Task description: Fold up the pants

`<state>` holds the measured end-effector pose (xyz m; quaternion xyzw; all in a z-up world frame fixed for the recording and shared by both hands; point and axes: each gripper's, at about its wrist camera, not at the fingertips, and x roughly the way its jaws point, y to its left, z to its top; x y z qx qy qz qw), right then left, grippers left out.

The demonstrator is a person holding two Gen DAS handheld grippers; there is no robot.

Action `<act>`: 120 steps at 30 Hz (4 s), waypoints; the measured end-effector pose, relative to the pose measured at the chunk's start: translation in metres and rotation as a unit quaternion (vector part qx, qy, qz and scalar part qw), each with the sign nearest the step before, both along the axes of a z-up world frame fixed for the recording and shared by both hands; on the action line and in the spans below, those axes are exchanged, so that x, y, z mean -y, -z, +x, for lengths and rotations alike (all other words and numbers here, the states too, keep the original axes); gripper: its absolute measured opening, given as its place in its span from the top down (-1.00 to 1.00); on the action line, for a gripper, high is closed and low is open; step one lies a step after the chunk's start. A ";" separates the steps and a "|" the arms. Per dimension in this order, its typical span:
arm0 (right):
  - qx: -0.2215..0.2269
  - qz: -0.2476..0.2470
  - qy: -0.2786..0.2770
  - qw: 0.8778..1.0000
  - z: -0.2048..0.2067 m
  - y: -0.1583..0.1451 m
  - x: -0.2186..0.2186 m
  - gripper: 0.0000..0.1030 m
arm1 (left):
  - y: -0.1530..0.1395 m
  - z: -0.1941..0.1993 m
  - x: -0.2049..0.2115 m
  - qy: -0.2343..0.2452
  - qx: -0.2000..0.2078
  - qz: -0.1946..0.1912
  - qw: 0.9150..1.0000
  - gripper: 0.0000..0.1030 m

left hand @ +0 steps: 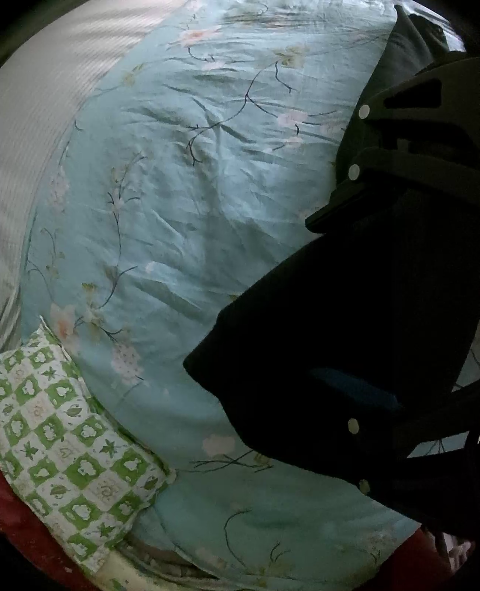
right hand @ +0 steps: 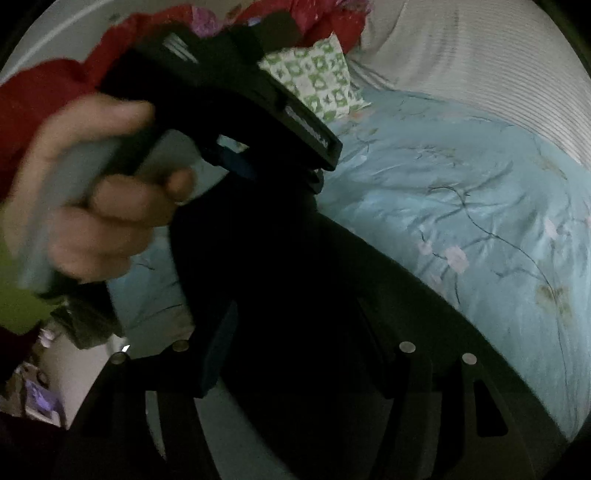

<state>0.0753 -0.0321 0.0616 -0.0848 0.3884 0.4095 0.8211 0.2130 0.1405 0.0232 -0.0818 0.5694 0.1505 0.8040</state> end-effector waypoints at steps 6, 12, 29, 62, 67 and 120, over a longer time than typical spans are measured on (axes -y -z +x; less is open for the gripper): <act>-0.013 -0.002 0.018 1.000 0.015 0.007 0.002 0.29 | 0.008 0.002 -0.003 0.007 0.004 -0.010 1.000 0.64; -0.011 0.007 0.014 1.000 0.015 -0.004 0.005 0.77 | -0.003 -0.018 -0.008 0.011 0.053 -0.047 0.997 0.88; 0.017 -0.002 0.005 1.000 0.003 -0.007 -0.012 0.59 | -0.024 -0.082 -0.029 0.001 0.133 -0.117 0.984 0.92; -0.025 -0.060 -0.063 0.996 -0.045 0.013 -0.075 0.89 | 0.050 -0.160 -0.102 -0.031 0.170 -0.177 0.969 0.90; -0.032 -0.067 -0.064 0.995 -0.047 0.016 -0.077 0.89 | 0.054 -0.163 -0.106 -0.036 0.162 -0.185 0.969 0.79; -0.047 0.044 0.097 0.993 0.063 -0.027 0.018 0.82 | 0.001 -0.169 -0.145 -0.046 0.230 -0.166 0.958 0.67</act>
